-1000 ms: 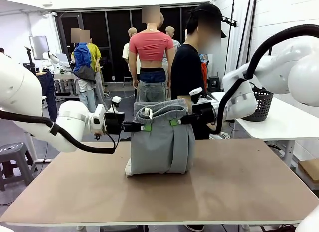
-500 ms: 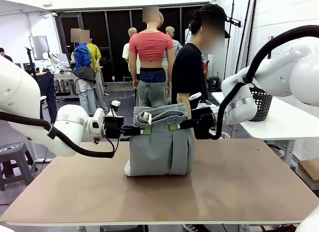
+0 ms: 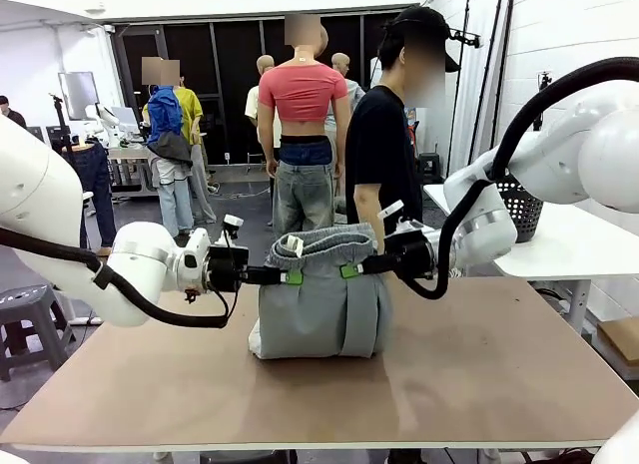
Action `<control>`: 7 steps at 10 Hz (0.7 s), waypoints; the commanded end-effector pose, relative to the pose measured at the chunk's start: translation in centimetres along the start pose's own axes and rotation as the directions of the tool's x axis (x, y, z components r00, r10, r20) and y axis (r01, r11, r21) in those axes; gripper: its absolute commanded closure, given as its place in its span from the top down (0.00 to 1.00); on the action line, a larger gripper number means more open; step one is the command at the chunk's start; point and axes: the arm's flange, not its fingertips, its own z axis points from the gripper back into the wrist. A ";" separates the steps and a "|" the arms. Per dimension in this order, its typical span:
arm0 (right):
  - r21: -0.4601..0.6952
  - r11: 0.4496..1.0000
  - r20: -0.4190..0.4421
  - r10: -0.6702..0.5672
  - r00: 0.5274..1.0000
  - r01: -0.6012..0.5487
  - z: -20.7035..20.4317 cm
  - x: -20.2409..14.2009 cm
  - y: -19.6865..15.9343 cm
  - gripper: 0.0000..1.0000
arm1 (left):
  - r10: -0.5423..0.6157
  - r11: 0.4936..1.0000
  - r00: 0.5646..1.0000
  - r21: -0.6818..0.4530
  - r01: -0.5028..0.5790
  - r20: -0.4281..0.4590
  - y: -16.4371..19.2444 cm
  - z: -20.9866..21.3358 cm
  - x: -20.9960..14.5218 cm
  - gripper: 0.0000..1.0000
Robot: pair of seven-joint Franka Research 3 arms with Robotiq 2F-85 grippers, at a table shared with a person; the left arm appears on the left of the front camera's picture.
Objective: Fold the training pants.
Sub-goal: Fold the Training pants in half.
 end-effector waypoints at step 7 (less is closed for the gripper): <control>-0.064 0.977 0.092 -0.199 0.976 0.205 1.0 -3.2 -6.7 0.00 | 0.289 0.957 0.957 0.035 -0.289 0.014 7.2 2.1 -4.4 0.00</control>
